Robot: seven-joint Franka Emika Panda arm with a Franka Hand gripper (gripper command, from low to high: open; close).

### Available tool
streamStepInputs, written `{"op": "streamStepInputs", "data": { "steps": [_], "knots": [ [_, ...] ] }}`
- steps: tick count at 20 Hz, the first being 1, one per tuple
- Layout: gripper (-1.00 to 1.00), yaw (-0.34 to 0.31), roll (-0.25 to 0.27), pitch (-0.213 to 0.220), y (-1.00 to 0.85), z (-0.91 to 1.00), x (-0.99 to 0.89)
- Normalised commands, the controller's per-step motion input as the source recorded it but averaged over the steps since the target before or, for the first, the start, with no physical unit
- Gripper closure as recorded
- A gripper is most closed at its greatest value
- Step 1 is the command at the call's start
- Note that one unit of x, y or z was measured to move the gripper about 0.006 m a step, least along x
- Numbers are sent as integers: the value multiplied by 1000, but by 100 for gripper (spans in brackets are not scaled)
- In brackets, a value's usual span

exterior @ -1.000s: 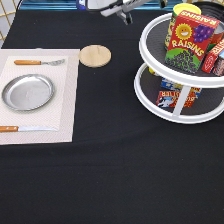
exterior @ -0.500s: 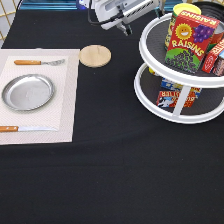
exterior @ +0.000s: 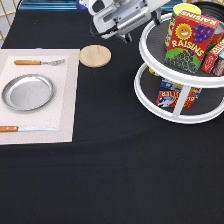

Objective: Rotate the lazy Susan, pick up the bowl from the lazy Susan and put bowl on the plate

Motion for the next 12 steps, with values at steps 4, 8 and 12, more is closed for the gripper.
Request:
{"op": "streamStepInputs", "data": {
  "steps": [4, 8, 12],
  "knots": [
    [-100, -95, 23, -4, 41, -330, -446],
    [-100, -43, 1, -15, 153, -286, -280],
    [-100, -16, 0, -1, 296, -69, 19]
  ]
}}
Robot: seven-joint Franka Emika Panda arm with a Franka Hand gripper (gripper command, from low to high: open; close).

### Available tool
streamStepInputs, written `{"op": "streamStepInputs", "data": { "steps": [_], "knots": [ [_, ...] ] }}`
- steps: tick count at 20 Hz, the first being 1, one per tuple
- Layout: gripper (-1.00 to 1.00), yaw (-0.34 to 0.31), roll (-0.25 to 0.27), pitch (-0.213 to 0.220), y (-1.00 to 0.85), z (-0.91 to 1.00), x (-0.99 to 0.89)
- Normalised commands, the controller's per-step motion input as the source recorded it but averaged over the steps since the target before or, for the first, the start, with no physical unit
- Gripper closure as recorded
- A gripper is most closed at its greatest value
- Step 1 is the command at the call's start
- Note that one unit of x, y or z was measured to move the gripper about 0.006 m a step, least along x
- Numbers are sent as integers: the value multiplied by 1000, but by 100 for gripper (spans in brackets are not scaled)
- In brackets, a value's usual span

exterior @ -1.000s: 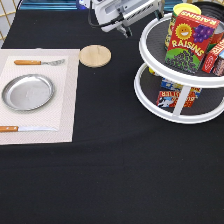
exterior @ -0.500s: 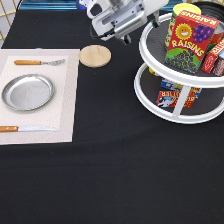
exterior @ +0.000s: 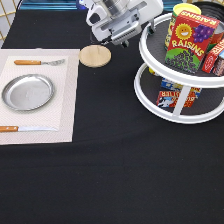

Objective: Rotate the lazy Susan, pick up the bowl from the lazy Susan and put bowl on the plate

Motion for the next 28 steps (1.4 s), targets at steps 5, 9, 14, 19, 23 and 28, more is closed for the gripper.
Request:
{"op": "streamStepInputs", "data": {
  "steps": [5, 9, 14, 19, 23, 28],
  "knots": [
    [-100, -44, 0, 0, 78, -54, 405],
    [-100, -65, -2, 0, 0, 0, 714],
    [-100, -67, -4, 0, -7, 0, 798],
    [-100, -33, -25, 60, 27, 137, 812],
    [-100, -18, -6, 28, -1, 553, 69],
    [-100, -3, -33, 1, 0, 714, -507]
  ]
}}
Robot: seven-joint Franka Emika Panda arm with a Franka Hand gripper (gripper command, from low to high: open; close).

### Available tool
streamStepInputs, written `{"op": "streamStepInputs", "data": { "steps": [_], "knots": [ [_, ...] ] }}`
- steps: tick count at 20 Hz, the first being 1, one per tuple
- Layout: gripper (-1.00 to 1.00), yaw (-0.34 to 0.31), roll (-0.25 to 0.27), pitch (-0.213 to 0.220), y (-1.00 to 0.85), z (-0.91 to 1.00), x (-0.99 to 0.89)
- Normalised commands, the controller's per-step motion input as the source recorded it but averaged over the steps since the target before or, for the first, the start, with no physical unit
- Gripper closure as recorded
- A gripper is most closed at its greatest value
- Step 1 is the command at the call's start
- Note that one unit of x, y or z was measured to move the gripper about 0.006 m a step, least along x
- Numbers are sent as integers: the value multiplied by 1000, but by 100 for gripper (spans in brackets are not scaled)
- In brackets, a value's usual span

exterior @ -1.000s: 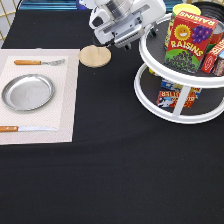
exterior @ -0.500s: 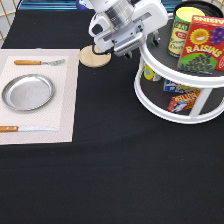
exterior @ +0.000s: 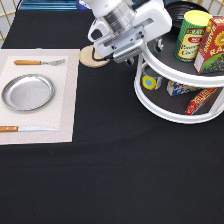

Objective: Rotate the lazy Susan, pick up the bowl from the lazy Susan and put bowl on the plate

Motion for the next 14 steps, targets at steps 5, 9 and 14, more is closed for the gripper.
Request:
{"op": "streamStepInputs", "data": {
  "steps": [5, 9, 14],
  "knots": [
    [-100, 36, -87, 0, 181, 197, -810],
    [-100, 53, -94, 4, 331, -71, -809],
    [-100, 52, -47, 63, 192, -198, -470]
  ]
}}
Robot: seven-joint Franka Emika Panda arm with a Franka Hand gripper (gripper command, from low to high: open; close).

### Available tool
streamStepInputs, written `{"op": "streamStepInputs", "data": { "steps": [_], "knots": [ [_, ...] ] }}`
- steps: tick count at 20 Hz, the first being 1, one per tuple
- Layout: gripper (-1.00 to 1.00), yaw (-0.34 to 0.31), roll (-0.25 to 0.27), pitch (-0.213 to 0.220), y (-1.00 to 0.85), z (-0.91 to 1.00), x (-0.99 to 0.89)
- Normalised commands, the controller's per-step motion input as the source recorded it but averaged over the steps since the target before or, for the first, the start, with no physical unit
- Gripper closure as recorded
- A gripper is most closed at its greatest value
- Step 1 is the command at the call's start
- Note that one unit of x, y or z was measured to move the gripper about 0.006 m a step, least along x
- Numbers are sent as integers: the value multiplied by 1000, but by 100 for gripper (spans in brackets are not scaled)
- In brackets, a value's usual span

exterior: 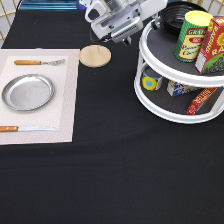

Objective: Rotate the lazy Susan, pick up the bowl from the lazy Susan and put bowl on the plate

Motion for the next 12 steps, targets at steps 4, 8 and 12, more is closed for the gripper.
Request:
{"op": "streamStepInputs", "data": {
  "steps": [4, 8, 12],
  "knots": [
    [-100, 13, -39, 72, 11, -211, 50],
    [-100, 13, -48, 102, 25, -70, 374],
    [-100, 7, -61, 138, 11, 58, 652]
  ]
}}
